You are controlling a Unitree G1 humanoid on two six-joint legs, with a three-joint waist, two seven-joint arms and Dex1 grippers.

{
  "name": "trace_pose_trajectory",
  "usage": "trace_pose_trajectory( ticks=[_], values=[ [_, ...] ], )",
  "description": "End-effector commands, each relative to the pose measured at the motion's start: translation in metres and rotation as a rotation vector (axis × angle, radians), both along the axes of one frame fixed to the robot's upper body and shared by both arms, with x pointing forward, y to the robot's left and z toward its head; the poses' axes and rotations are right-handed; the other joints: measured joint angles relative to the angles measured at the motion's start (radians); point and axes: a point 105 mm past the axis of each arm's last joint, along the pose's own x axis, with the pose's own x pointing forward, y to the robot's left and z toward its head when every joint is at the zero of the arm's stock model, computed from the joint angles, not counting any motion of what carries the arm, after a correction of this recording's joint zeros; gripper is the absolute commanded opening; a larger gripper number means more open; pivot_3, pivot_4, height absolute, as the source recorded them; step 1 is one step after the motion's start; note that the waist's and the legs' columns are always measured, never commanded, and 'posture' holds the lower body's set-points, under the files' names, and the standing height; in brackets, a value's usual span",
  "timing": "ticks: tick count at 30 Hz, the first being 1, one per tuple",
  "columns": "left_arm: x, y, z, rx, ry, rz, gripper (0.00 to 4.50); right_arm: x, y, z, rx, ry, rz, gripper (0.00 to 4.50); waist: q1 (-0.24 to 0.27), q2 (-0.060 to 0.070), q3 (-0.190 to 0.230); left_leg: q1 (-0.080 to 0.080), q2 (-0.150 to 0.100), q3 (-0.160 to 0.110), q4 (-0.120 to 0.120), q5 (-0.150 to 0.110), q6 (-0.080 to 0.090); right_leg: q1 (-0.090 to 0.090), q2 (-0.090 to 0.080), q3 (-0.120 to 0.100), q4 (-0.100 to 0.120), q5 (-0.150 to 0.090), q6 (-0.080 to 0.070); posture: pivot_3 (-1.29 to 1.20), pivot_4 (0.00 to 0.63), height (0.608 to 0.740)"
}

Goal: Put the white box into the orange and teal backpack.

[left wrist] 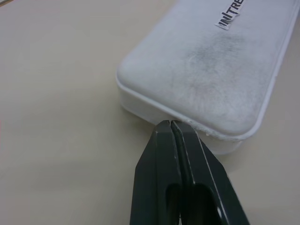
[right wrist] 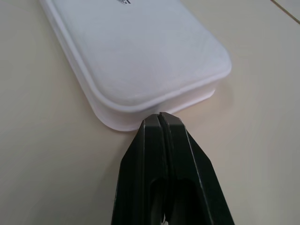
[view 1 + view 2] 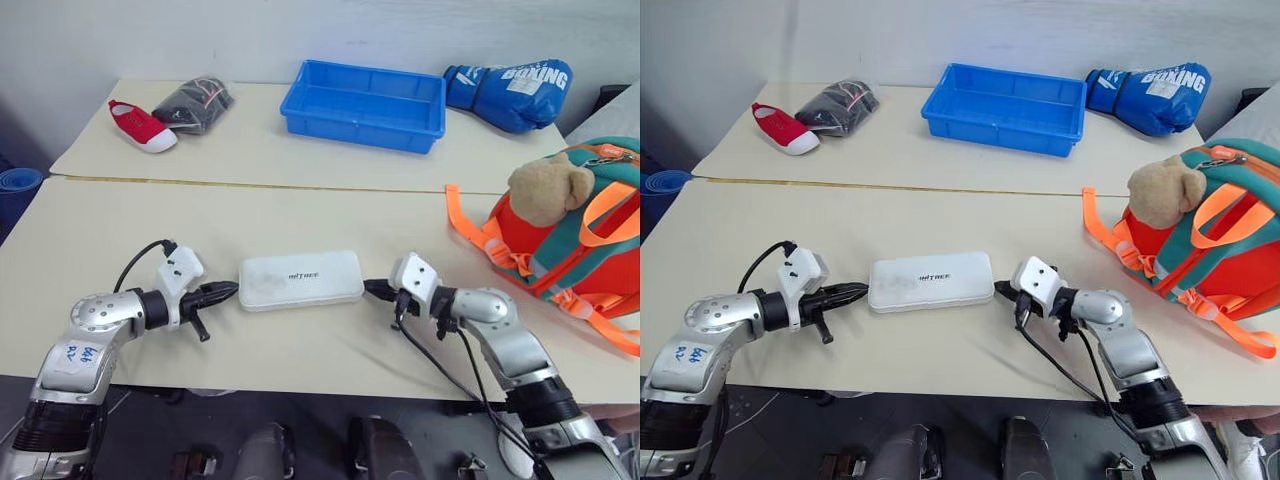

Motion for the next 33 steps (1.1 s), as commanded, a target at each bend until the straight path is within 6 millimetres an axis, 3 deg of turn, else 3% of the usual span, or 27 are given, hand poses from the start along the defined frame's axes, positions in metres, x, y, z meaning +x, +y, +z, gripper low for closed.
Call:
trace_pose_trajectory(
  ticks=[1,15,20,22,24,31,33],
  values=[
    [-0.004,-0.015,0.005,-0.021,-0.023,-0.08,0.04,-0.019,0.008,0.017,0.049,-0.019,0.095,0.0,0.0,0.0,0.0,0.0,0.0,0.0,0.0,0.0,0.0,0.0,0.0,0.0,0.0,0.0,0.0,0.0,0.15,0.74],
    [-0.027,-0.026,-0.002,-0.074,0.092,-0.171,0.04,-0.049,-0.036,0.008,-0.02,0.086,-0.028,0.0,0.003,0.0,0.0,0.0,0.0,0.0,0.0,0.0,0.0,0.001,0.0,0.0,-0.004,0.0,0.0,0.0,0.15,0.74],
    [-0.016,-0.004,0.008,-0.192,0.258,-0.044,1.16,-0.049,-0.057,0.004,-0.065,0.094,-0.084,0.0,0.003,-0.001,0.0,0.001,0.0,-0.001,0.0,0.0,0.001,0.001,0.0,0.0,-0.004,0.0,0.0,0.0,0.15,0.74],
    [-0.014,0.011,0.004,-0.24,0.473,0.054,1.78,-0.046,-0.061,0.004,-0.07,0.09,-0.09,0.0,0.002,-0.001,0.001,0.001,0.0,-0.001,0.0,0.0,0.0,0.001,0.0,-0.001,-0.003,0.0,0.0,0.0,0.15,0.74],
    [-0.028,0.02,-0.001,-0.236,0.784,0.122,2.38,-0.044,-0.062,0.005,-0.075,0.085,-0.089,0.0,0.0,-0.003,0.001,0.001,0.0,-0.001,0.001,0.001,0.0,0.001,0.001,-0.001,-0.002,0.0,0.0,0.0,0.15,0.74],
    [0.004,0.001,0.024,-0.447,0.926,0.174,4.31,-0.035,-0.059,0.004,-0.101,0.071,-0.052,0.0,0.014,-0.006,0.003,0.0,-0.001,-0.001,0.005,0.001,0.0,0.001,0.002,0.0,0.001,0.0,0.0,0.0,0.15,0.74],
    [0.013,-0.008,0.024,-0.498,0.958,0.182,4.47,-0.034,-0.057,0.004,-0.108,0.069,-0.037,0.0,0.02,-0.007,0.004,0.0,0.0,-0.001,0.006,0.001,0.0,0.001,0.003,0.0,0.001,0.0,0.0,0.0,0.15,0.74]
  ],
)
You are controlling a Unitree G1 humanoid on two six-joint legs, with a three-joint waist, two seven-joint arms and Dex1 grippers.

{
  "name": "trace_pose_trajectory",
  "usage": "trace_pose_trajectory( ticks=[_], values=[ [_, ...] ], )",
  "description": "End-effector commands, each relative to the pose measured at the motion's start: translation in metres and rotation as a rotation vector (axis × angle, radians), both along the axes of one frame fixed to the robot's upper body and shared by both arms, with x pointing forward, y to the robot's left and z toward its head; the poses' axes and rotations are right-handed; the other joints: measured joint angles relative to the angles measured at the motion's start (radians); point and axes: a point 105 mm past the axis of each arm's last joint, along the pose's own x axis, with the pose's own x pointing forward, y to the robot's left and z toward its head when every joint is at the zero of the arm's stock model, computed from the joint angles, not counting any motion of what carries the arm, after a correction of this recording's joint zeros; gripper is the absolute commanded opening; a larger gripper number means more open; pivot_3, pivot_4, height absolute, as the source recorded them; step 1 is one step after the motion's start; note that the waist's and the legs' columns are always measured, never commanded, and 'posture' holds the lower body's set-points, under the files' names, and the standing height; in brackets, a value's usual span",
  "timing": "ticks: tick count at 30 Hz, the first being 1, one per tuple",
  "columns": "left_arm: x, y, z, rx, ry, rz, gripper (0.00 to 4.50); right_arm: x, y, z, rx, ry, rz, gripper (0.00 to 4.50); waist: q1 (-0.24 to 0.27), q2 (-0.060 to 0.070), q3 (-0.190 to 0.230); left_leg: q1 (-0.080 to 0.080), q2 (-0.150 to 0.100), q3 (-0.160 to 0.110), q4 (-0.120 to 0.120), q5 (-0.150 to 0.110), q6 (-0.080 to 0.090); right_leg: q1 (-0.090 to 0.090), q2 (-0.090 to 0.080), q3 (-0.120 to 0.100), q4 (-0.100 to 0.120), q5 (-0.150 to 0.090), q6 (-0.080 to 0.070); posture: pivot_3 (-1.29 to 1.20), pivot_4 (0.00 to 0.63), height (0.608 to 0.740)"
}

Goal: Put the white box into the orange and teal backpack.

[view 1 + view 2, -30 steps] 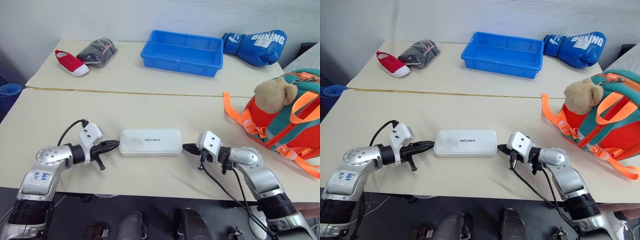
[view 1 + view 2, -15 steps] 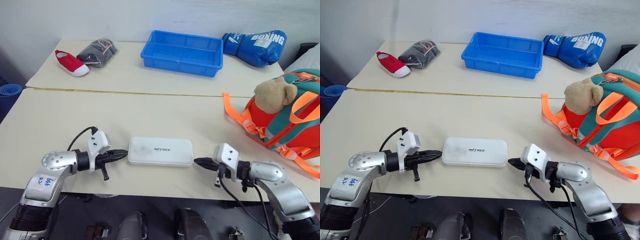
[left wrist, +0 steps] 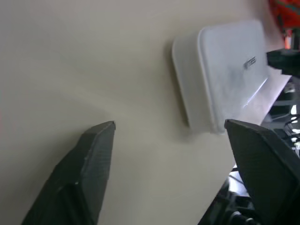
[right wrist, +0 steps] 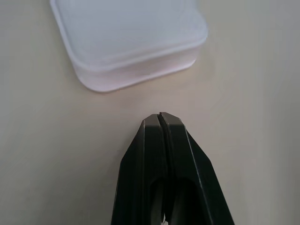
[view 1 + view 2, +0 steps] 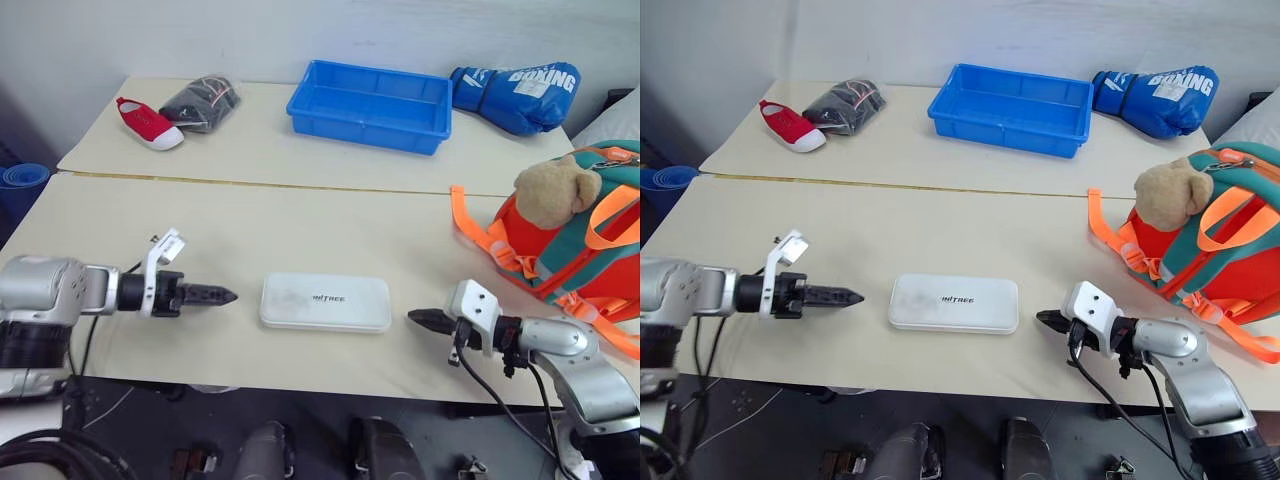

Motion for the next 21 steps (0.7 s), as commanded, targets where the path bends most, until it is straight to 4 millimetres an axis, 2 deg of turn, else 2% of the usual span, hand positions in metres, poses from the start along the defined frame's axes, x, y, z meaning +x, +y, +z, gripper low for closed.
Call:
trace_pose_trajectory(
  ticks=[1,4,10,18,21],
  values=[
    [0.004,-0.012,0.001,-0.029,0.046,-0.002,4.47,0.001,0.004,0.001,-0.014,-0.013,0.039,0.0,0.006,-0.001,0.0,0.0,0.0,0.0,0.001,0.0,0.0,0.0,0.0,0.0,0.0,0.0,0.0,0.0,0.15,0.74],
    [-0.003,-0.026,-0.005,-0.03,0.077,-0.07,4.47,0.007,0.01,-0.001,-0.024,-0.014,0.064,0.0,0.004,-0.001,0.001,0.0,0.0,0.001,0.002,0.0,0.0,0.0,0.0,0.001,0.001,0.0,0.0,0.0,0.15,0.74],
    [0.001,-0.04,-0.015,-0.069,0.117,-0.061,4.47,0.014,0.024,-0.001,-0.018,-0.023,0.098,0.0,0.012,-0.001,0.001,0.0,0.001,0.0,0.004,0.0,0.0,0.0,0.0,0.001,0.001,0.0,0.0,0.0,0.15,0.74],
    [0.004,-0.061,-0.016,-0.144,0.145,-0.085,4.47,0.013,0.039,-0.005,-0.009,-0.021,0.156,0.0,0.011,-0.001,0.001,0.0,0.0,0.0,0.005,0.0,0.0,0.001,-0.002,0.001,0.002,0.0,0.0,0.0,0.15,0.74],
    [0.003,-0.067,-0.011,-0.189,0.146,-0.106,4.47,0.012,0.042,-0.005,0.002,-0.023,0.165,0.0,0.011,-0.002,0.001,0.0,0.0,0.0,0.006,0.0,0.0,0.001,-0.002,0.001,0.003,0.0,0.0,0.0,0.15,0.74]
  ],
)
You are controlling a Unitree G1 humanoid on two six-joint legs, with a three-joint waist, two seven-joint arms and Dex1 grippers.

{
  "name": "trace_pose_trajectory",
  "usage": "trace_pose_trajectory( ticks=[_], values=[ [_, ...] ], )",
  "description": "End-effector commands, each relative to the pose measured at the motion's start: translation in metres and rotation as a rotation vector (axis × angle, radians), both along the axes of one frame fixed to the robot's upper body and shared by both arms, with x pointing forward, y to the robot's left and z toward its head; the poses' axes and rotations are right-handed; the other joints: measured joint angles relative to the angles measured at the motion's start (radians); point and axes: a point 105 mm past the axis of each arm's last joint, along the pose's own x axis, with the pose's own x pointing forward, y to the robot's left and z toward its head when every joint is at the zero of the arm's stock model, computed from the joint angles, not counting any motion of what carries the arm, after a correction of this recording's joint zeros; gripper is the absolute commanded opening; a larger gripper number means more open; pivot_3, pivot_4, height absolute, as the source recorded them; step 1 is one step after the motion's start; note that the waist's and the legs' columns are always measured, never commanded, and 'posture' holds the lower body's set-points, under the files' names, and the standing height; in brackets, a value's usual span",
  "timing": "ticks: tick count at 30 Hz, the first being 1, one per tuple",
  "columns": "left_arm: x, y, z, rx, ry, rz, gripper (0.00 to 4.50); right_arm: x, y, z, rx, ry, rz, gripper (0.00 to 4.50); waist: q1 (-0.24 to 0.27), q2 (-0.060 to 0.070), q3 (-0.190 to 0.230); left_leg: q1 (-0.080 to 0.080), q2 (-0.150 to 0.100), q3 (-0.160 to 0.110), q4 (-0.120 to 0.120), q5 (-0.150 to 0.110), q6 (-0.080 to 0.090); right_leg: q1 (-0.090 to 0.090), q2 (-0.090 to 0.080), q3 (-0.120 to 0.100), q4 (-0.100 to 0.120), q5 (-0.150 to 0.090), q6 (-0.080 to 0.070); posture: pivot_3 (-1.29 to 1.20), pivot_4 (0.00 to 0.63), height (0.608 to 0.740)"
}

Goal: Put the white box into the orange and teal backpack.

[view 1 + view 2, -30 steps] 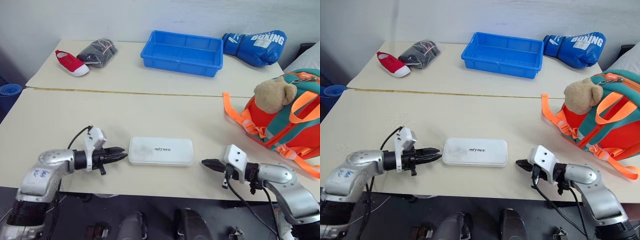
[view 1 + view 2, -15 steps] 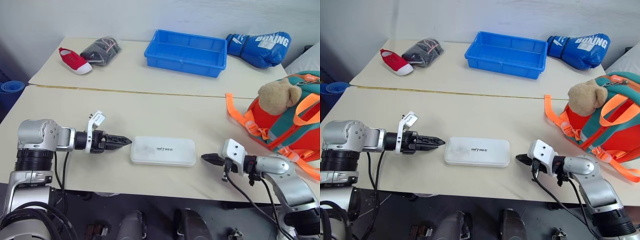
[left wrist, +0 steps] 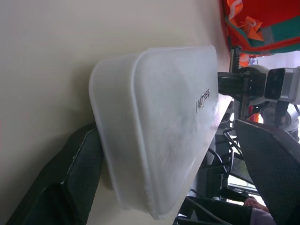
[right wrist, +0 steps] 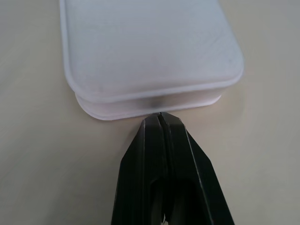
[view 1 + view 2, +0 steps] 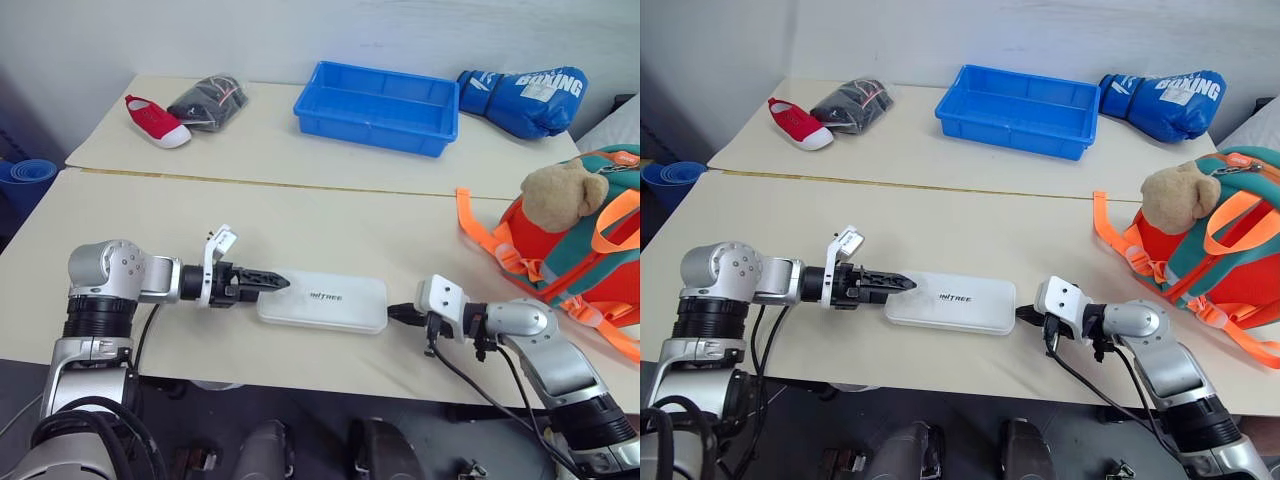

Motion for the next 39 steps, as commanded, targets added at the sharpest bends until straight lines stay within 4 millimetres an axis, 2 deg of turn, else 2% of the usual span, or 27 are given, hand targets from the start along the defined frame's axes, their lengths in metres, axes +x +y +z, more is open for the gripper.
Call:
trace_pose_trajectory(
  ticks=[1,4,11,13,17,19,21,23,24,27,30,32,33,34,36,39],
  values=[
    [-0.005,-0.014,0.002,-0.061,0.033,-0.055,4.47,-0.002,0.011,0.006,0.025,-0.03,0.05,0.0,0.0,0.0,0.0,0.0,0.0,0.0,0.0,0.0,0.0,0.0,0.0,0.0,0.0,0.0,0.0,0.0,0.15,0.74],
    [-0.01,-0.017,0.009,-0.099,0.022,-0.088,3.89,-0.003,0.01,0.005,0.024,-0.032,0.051,0.0,-0.002,0.0,0.0,-0.001,0.0,0.0,0.0,0.0,0.0,0.0,0.0,0.0,0.0,0.0,0.0,0.0,0.15,0.74],
    [-0.013,-0.024,0.016,-0.138,0.014,-0.117,1.76,-0.01,-0.001,0.002,0.024,-0.028,0.034,0.0,-0.003,0.0,0.0,-0.001,0.0,0.0,0.0,0.0,0.0,-0.001,0.0,0.0,0.0,0.0,0.0,0.0,0.15,0.74],
    [-0.018,-0.029,0.02,-0.165,0.001,-0.148,1.35,-0.014,-0.008,-0.001,0.013,-0.024,0.022,0.0,-0.001,0.0,0.0,-0.001,0.0,0.0,0.0,0.0,0.0,-0.001,0.0,0.0,0.0,0.0,0.0,0.0,0.15,0.74],
    [-0.025,-0.037,0.03,-0.177,-0.101,-0.191,1.34,-0.023,-0.03,0.005,0.078,-0.001,-0.095,0.0,0.001,-0.001,0.001,-0.001,0.0,0.0,0.0,0.0,0.0,0.0,0.0,0.0,-0.001,0.0,0.0,0.0,0.15,0.74],
    [-0.024,-0.041,0.039,-0.209,-0.245,-0.182,1.34,-0.034,-0.045,0.01,0.147,0.044,-0.189,0.0,0.004,-0.001,0.001,-0.001,0.0,-0.001,0.0,0.0,-0.001,0.0,0.0,0.0,-0.002,0.0,0.0,0.0,0.15,0.74],
    [-0.021,-0.041,0.052,-0.259,-0.442,-0.146,1.34,-0.05,-0.058,0.017,0.217,0.049,-0.271,0.37,0.004,-0.001,0.001,-0.002,0.0,-0.001,0.0,-0.001,-0.001,0.0,0.0,0.0,-0.002,0.0,0.0,0.0,0.15,0.74],
    [-0.026,-0.038,0.063,-0.327,-0.605,-0.146,1.34,-0.066,-0.075,0.02,0.257,0.034,-0.388,0.88,0.003,-0.001,0.001,-0.002,0.001,-0.001,-0.001,-0.001,-0.001,0.0,0.0,0.0,-0.003,0.0,0.0,0.0,0.15,0.74],
    [-0.03,-0.037,0.063,-0.325,-0.674,-0.162,1.34,-0.075,-0.085,0.02,0.259,0.012,-0.464,1.23,0.002,-0.001,0.001,-0.001,0.001,-0.001,-0.001,-0.001,-0.001,0.0,0.0,0.0,-0.003,0.0,0.0,0.0,0.15,0.74],
    [-0.035,-0.035,0.052,-0.27,-0.831,-0.218,1.34,-0.104,-0.107,0.017,0.277,-0.028,-0.638,2.25,0.003,-0.001,0.0,0.001,0.001,0.0,-0.005,-0.002,-0.004,0.001,0.001,0.0,-0.004,0.0,-0.001,0.0,0.15,0.74],
    [-0.03,-0.035,0.046,-0.242,-0.946,-0.214,1.34,-0.121,-0.129,0.019,0.318,-0.122,-0.801,3.27,0.0,-0.001,0.0,0.003,0.0,0.001,-0.01,-0.004,-0.008,0.001,0.001,0.001,-0.006,0.0,-0.001,0.0,0.15,0.74],
    [-0.035,-0.037,0.042,-0.247,-0.985,-0.265,1.34,-0.13,-0.147,0.022,0.329,-0.188,-0.907,3.87,-0.001,-0.001,0.0,0.003,0.0,0.001,-0.01,-0.004,-0.008,0.001,0.001,0.002,-0.007,0.0,0.0,0.0,0.15,0.74],
    [-0.038,-0.037,0.039,-0.244,-0.987,-0.297,1.34,-0.132,-0.155,0.027,0.329,-0.232,-0.944,4.28,-0.002,-0.001,0.0,0.003,0.0,0.001,-0.011,-0.004,-0.008,0.001,0.001,0.002,-0.008,0.0,0.0,0.0,0.15,0.74],
    [-0.039,-0.037,0.037,-0.245,-0.988,-0.319,1.34,-0.132,-0.162,0.033,0.339,-0.269,-0.971,4.48,-0.003,-0.001,0.0,0.003,0.0,0.001,-0.012,-0.004,-0.008,0.001,0.001,0.002,-0.009,0.0,0.0,0.0,0.15,0.74],
    [-0.04,-0.038,0.034,-0.245,-0.987,-0.347,1.34,-0.126,-0.174,0.047,0.356,-0.337,-0.985,4.48,-0.003,-0.001,0.0,0.003,0.0,0.001,-0.013,-0.004,-0.008,0.0,0.001,0.002,-0.01,0.0,0.0,0.0,0.15,0.74],
    [-0.038,-0.039,0.032,-0.237,-0.997,-0.367,1.34,-0.106,-0.182,0.064,0.365,-0.38,-0.934,4.48,-0.01,0.0,0.0,0.003,0.0,0.002,-0.012,-0.001,-0.001,0.0,0.001,0.003,-0.009,0.0,0.0,0.0,0.15,0.74]
  ],
)
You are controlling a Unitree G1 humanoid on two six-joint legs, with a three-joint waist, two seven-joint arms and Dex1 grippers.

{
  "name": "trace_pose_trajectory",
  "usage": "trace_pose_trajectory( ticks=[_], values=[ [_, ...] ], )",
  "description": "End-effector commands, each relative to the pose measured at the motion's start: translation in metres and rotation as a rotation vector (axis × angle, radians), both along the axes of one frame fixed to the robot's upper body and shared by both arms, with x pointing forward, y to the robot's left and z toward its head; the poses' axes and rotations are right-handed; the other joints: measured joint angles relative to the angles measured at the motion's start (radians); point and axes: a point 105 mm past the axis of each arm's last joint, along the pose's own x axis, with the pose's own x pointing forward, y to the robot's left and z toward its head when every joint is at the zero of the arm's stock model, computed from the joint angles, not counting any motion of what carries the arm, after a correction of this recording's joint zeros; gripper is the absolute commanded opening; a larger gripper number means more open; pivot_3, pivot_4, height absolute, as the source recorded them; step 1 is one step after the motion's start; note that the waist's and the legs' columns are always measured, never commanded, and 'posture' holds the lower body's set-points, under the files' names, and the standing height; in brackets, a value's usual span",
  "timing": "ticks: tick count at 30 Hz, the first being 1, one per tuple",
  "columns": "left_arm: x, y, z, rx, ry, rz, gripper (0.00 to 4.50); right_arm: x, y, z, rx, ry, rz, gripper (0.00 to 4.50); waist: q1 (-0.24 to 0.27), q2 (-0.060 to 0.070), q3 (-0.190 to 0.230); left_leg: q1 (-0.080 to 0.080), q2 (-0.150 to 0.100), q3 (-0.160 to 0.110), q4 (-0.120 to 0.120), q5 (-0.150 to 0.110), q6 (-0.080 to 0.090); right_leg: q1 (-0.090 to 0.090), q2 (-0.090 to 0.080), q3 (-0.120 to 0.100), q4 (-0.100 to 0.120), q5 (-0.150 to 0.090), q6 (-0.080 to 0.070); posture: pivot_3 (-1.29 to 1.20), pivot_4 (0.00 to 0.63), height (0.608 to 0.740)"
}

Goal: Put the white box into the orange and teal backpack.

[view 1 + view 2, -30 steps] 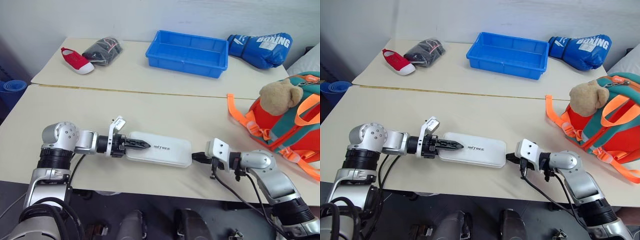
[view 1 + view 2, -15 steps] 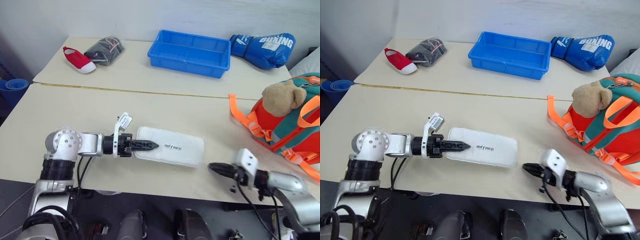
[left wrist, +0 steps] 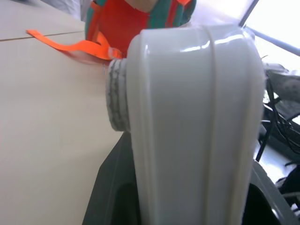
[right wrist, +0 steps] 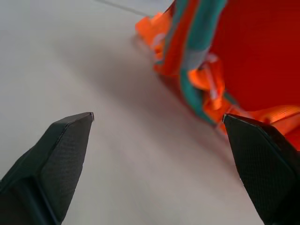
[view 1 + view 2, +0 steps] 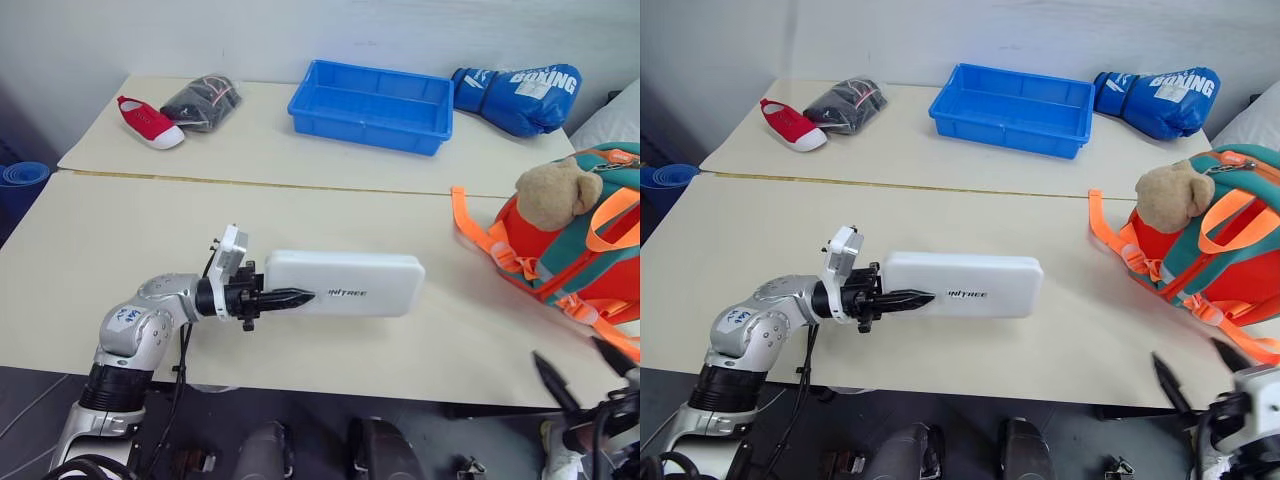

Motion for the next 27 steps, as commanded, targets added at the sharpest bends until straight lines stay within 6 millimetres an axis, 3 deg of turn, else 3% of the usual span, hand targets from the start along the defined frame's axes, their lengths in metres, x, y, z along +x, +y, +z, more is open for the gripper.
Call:
trace_pose_trajectory(
  ticks=[1,7,10,15,20,22,27],
  values=[
    [-0.001,-0.004,0.006,0.004,-0.065,-0.039,1.34,0.018,-0.008,0.023,-0.034,-0.062,0.039,4.48,0.001,0.0,0.0,0.0,0.0,0.0,0.0,0.0,0.001,0.0,0.0,0.0,0.0,0.0,0.0,0.0,0.15,0.74],
    [0.0,-0.002,0.004,0.024,-0.082,-0.031,1.34,0.074,-0.001,0.038,-0.049,-0.068,0.174,4.48,0.006,0.0,0.0,-0.001,0.0,-0.001,0.0,0.001,0.002,0.0,0.0,-0.002,0.001,0.0,0.0,0.0,0.15,0.74],
    [-0.002,0.003,0.005,0.023,-0.078,-0.001,1.34,0.104,0.005,0.046,-0.021,-0.101,0.215,3.94,0.001,0.0,0.0,-0.001,0.0,-0.001,0.001,0.002,0.003,0.0,0.0,-0.002,0.001,0.0,0.0,0.0,0.15,0.74],
    [0.001,0.015,0.012,-0.015,-0.059,0.076,1.34,0.125,0.028,0.05,-0.018,-0.116,0.324,2.22,0.007,0.001,0.0,-0.002,0.0,-0.002,0.001,0.003,0.003,0.0,0.0,-0.003,0.002,0.0,0.0,0.0,0.15,0.74],
    [0.016,0.038,0.025,-0.107,-0.019,0.222,1.34,0.131,0.079,0.057,-0.002,-0.141,0.504,0.5,0.003,0.001,0.0,-0.002,0.0,-0.002,0.003,0.003,0.003,0.0,-0.001,-0.003,0.003,0.0,0.001,0.0,0.15,0.74],
    [0.022,0.049,0.027,-0.127,-0.004,0.281,1.34,0.127,0.103,0.06,0.019,-0.144,0.596,0.02,-0.003,0.001,0.0,-0.002,0.0,-0.002,0.003,0.003,0.003,-0.001,-0.001,-0.003,0.004,0.0,0.001,0.0,0.15,0.74],
    [0.031,0.084,0.025,-0.144,0.06,0.381,1.34,0.101,0.176,0.075,0.124,-0.134,0.892,0.02,-0.019,0.0,0.001,-0.002,0.0,-0.002,0.001,0.004,0.002,-0.002,-0.001,-0.003,0.006,0.0,0.0,0.0,0.15,0.74]
  ],
)
